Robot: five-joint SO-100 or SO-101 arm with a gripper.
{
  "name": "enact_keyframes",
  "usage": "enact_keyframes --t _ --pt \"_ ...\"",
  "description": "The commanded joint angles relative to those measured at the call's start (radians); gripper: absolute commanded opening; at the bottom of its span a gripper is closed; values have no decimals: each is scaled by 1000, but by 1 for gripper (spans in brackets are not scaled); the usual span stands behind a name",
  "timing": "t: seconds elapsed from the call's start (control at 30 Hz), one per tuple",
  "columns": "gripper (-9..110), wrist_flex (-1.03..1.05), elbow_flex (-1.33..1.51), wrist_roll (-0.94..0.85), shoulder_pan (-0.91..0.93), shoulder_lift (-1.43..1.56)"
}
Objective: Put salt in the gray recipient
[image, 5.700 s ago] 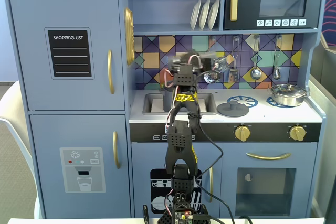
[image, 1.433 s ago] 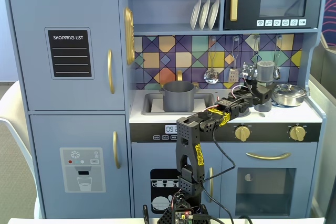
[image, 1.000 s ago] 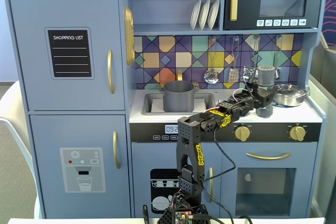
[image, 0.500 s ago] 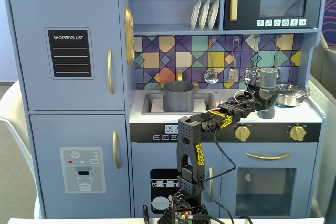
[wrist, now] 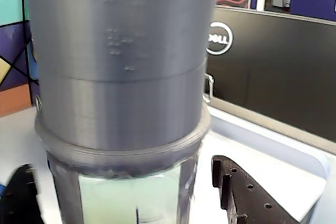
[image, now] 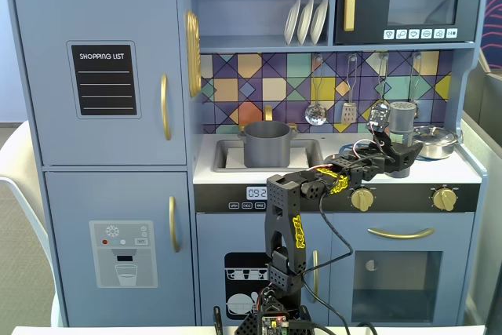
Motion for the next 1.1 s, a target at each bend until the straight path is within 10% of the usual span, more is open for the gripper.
enact_keyframes --t 0.0,0.2,0.27,0.4,0.67,1.07 --pt "49 92 31 -8 28 202" --pt "27 704 250 -69 29 715" --pt "6 1012 239 -104 -57 830" --pt "0 1344 308 -57 -342 1002" --pt "0 1419 715 -126 -738 1269" --pt "0 1313 1256 -86 -818 1466"
